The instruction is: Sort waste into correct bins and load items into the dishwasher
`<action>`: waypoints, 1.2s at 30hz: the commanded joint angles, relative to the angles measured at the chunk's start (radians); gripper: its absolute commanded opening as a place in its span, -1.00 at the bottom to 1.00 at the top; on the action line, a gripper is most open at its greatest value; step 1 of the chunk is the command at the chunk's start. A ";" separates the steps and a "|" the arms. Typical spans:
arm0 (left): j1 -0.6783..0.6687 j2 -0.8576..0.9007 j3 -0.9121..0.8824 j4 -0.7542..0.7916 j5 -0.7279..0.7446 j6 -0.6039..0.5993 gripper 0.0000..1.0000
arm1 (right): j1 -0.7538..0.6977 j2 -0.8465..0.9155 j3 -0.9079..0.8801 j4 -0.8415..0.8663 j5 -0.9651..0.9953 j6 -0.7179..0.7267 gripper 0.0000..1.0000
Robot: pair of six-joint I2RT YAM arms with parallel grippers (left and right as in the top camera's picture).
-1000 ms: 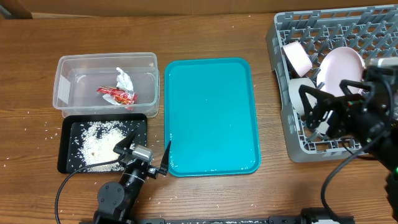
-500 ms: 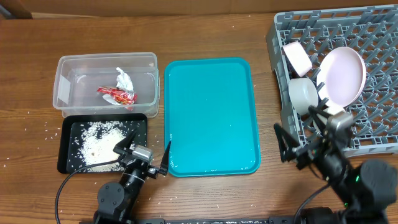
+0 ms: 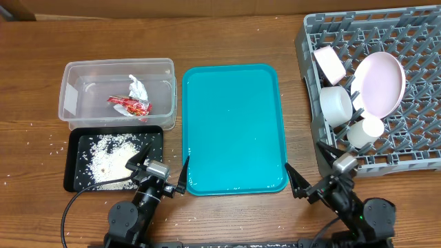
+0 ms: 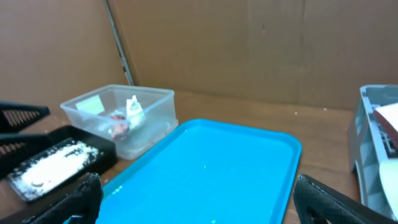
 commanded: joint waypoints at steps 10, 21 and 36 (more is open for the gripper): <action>0.006 -0.010 -0.004 -0.002 0.001 0.002 1.00 | -0.001 -0.014 -0.103 0.113 0.006 0.006 1.00; 0.006 -0.010 -0.004 -0.002 0.001 0.002 1.00 | -0.001 -0.013 -0.103 0.110 0.006 0.006 1.00; 0.006 -0.010 -0.004 -0.002 0.001 0.002 1.00 | -0.001 -0.013 -0.103 0.110 0.006 0.006 1.00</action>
